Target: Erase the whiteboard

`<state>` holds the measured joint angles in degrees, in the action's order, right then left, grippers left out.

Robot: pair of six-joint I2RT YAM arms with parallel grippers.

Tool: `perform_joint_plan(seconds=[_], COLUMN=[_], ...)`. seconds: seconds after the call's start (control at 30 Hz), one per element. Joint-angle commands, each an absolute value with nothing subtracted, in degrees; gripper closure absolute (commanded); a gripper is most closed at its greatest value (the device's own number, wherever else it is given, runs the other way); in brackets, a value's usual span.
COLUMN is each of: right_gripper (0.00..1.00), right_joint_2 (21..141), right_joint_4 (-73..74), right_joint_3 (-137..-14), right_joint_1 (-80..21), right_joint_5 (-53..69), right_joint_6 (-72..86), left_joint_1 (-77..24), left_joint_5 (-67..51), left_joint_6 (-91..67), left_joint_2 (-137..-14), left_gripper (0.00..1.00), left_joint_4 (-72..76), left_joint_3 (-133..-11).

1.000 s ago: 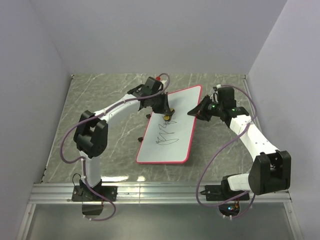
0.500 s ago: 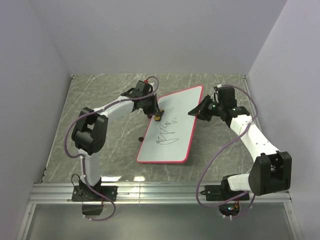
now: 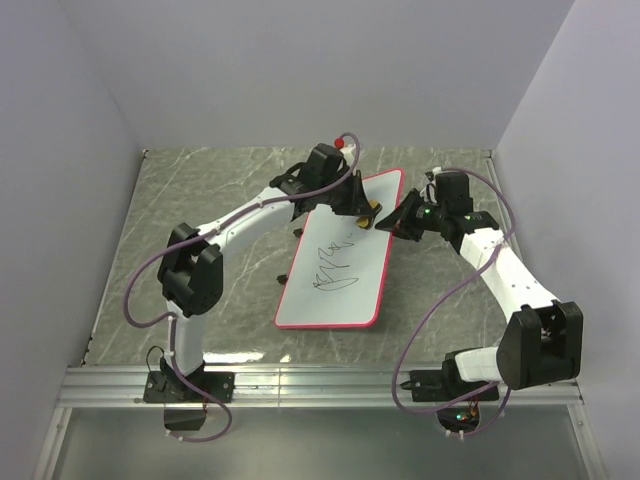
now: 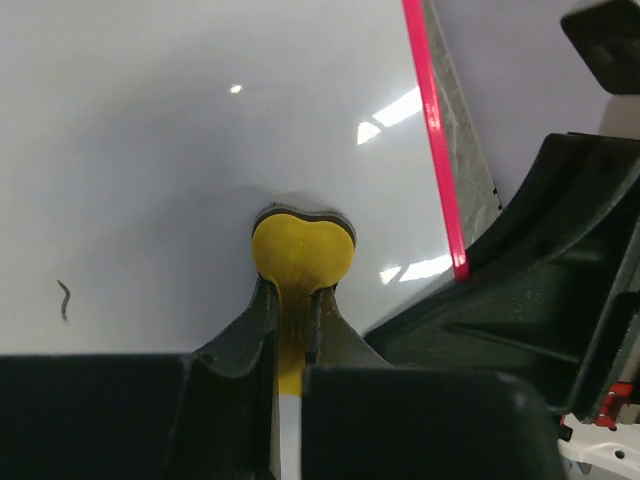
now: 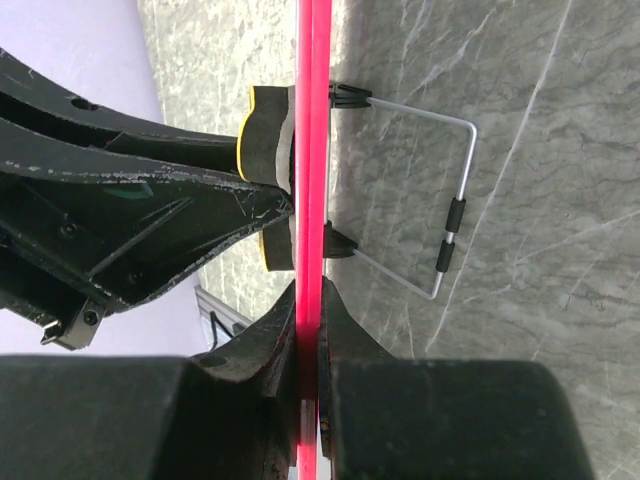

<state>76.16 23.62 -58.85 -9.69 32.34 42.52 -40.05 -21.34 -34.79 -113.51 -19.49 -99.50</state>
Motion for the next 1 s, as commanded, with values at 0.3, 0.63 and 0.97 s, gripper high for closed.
perform_joint_plan(seconds=[0.3,0.63,0.97], right_gripper=[1.00,1.00,1.00], right_joint_2=[74.89,74.62,76.72], right_joint_4=[23.29,24.53,20.83], right_joint_3=[-60.38,-60.91,-60.29], right_joint_1=[-11.34,-11.34,-11.51], right_joint_5=[34.01,33.05,34.01], right_joint_6=[36.48,35.51,38.67], left_joint_1=[-30.08,-26.89,-38.21], left_joint_5=[-21.88,-23.29,-22.32], left_joint_6=[-36.91,-35.77,-35.24], left_joint_2=[-120.67,-118.67,-108.47], left_gripper=[1.00,1.00,1.00], left_joint_4=[-21.36,-20.04,-25.23], left_joint_3=[-95.01,-88.08,-90.26])
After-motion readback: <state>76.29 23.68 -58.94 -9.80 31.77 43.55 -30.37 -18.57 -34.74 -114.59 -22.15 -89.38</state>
